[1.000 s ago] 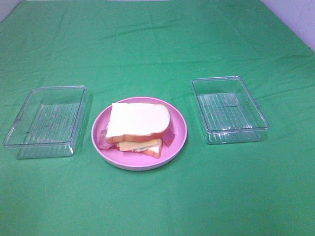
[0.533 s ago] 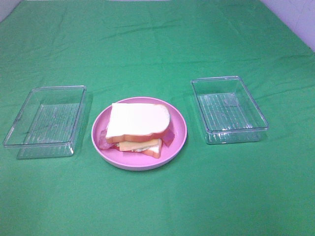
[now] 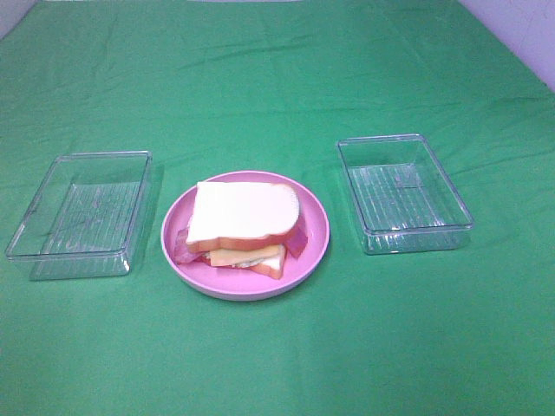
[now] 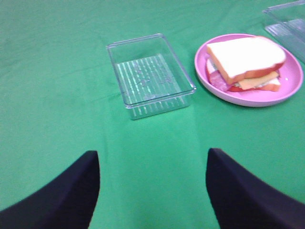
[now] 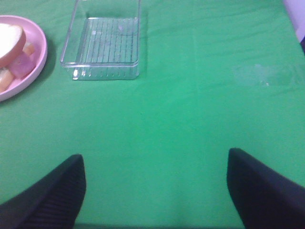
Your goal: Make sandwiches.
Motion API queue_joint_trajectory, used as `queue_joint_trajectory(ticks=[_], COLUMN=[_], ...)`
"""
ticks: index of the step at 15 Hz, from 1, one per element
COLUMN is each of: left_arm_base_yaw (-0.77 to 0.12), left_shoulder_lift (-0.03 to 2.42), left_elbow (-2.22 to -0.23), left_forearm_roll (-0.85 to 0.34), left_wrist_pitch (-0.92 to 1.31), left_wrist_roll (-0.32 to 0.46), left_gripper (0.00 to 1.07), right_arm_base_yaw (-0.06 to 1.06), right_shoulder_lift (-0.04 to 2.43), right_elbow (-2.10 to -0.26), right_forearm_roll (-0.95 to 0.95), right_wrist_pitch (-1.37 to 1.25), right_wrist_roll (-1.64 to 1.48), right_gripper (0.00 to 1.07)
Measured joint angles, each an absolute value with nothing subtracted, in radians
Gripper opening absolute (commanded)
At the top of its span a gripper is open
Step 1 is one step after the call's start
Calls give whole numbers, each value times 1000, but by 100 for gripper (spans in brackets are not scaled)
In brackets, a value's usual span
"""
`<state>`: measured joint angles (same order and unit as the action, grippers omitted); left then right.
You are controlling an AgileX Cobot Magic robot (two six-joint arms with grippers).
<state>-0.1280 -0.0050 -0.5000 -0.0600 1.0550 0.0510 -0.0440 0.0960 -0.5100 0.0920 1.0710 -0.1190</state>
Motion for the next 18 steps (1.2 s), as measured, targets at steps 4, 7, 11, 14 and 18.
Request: queue_joint_trajectory(ticks=[4,7,11,14,18], left_arm_base_yaw=[16,19,19,19,19], left_shoulder_lift=[-5,-5,-5,-5,-5], left_elbow=[-500,-500,-500,-500,-500], left_forearm_roll=[-60,-60,-60,-60,-60], left_wrist_pitch=[1055,1055,1055,1055,1055], left_wrist_roll=[51,51,51,51,51], left_gripper=[62,62,62,62,62], right_arm_base_yaw=[-60,-60,-60,-60,-60], right_shoulder_lift=[-3,-6,-6,-6,-6], right_elbow=[-510,-510,-510,-510,-510], right_forearm_roll=[92,92,92,92,92], right_wrist_pitch=[1071,1071,1071,1071,1071], right_wrist_roll=[-119,-119,-119,-119,-119], right_gripper=[77,77,77,77,77])
